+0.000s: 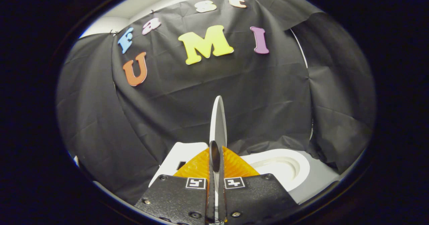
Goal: Open the toilet lid.
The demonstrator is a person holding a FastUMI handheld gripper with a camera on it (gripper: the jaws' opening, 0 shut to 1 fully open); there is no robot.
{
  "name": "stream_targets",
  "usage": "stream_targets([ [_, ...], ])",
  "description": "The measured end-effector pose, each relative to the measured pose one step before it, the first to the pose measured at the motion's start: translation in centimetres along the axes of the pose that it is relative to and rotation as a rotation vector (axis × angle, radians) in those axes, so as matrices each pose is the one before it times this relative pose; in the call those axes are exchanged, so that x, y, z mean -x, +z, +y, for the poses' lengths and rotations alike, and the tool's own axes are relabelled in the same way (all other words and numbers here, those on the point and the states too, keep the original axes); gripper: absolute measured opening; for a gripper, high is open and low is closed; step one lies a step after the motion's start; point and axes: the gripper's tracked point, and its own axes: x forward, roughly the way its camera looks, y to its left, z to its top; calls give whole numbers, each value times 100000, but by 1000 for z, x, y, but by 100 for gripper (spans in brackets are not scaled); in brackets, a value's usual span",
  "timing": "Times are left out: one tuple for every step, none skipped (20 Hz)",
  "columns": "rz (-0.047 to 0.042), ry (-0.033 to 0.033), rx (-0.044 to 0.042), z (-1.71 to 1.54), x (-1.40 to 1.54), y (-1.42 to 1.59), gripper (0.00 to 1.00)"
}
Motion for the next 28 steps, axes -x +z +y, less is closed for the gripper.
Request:
stream_targets([
  [-22,-528,2017,503,-169,-37,7],
  [81,-545,2222,447,-128,-147,7],
  [-79,-518,2140,628,-53,14,7],
  [-116,-170,2021,571,-17,-146,7],
  [-330,168,2427,618,-8,-65,7],
  [-575,368,2372,674,-32,-57,7],
  [-770,290,1821,648,-132,-59,7],
  [-383,207,1601,593,-208,-97,7],
  [-175,222,1136,590,-162,-57,7],
  [295,727,1291,669,-299,-81,7],
  [485,1285,886,719,-199,-73,7],
  [647,955,802,633,-78,-160,7],
  [386,495,1263,598,-238,-36,7],
  [328,166,1615,563,-122,-120,7],
  [196,308,1710,659,-197,-56,7],
  [2,615,1926,810,49,-119,7],
  [-88,924,2474,768,-121,-25,9],
  [327,1477,3125,856,-102,-142,10],
  [56,1060,3249,621,-59,-96,15],
  [-13,1731,2496,379,-22,-140,19],
  [-704,2925,1848,543,-8,111,23],
  [-910,4054,353,786,107,31,25],
  [-1709,4010,-286,376,189,535,39],
  [-2011,1798,-570,77,220,435,54],
  [-3395,-33,601,-106,656,850,68],
  [-4489,-1458,1226,-542,831,1024,82],
  [-5216,-1547,1239,-630,923,1362,97],
  [-4608,-676,236,-387,790,1030,97],
])
